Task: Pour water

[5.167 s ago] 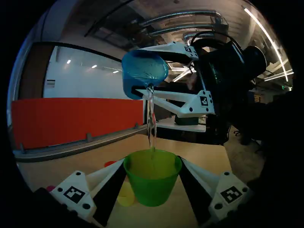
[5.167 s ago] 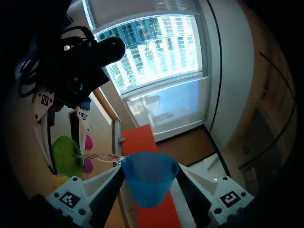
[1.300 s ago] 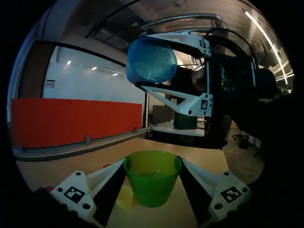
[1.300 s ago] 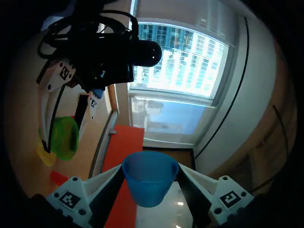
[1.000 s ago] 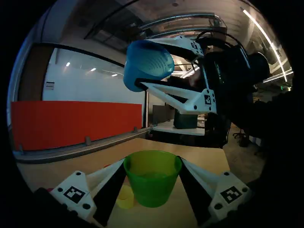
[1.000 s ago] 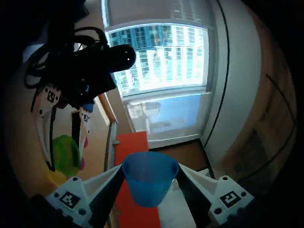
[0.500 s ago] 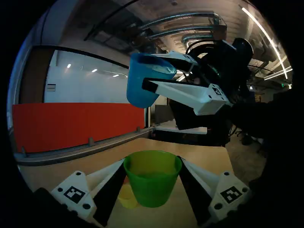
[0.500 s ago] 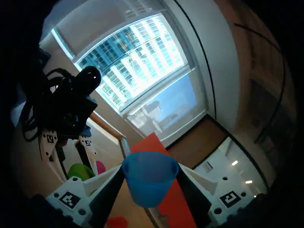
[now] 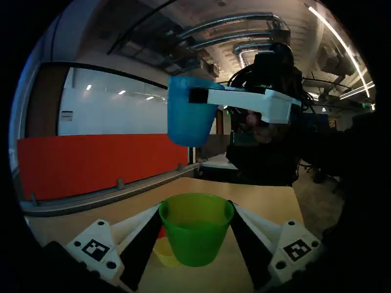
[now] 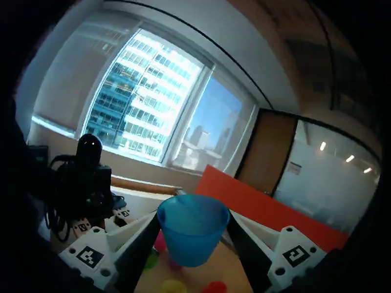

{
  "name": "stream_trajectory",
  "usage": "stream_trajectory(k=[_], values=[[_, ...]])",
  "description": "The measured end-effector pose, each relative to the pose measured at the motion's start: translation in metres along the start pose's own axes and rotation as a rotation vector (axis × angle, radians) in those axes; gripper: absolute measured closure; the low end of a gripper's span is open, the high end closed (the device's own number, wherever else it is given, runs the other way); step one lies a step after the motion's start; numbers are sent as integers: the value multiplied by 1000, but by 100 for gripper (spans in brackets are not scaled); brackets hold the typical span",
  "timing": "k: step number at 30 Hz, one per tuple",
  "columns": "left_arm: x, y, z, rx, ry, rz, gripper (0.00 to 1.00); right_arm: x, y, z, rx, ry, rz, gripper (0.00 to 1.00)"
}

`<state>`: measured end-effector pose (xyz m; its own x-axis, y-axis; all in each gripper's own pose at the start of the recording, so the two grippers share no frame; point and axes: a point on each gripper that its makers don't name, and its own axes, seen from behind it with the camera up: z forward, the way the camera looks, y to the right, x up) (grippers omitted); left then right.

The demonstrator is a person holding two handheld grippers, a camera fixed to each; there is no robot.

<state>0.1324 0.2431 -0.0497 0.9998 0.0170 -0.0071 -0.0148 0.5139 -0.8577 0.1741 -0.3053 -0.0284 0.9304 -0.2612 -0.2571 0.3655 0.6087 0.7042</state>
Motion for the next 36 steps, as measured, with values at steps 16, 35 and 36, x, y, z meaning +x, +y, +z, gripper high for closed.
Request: stream_trajectory(k=[16, 35, 36], values=[[-7, -10, -3, 20, -25, -3, 12, -7, 6, -1, 16, -16, 190, 8], [-34, -47, -25, 108, -117, 10, 12, -61, 54, -44, -102, -80, 191, 8], [-35, -49, -26, 112, -121, 10, 12, -64, 57, -47, -111, -82, 191, 8]])
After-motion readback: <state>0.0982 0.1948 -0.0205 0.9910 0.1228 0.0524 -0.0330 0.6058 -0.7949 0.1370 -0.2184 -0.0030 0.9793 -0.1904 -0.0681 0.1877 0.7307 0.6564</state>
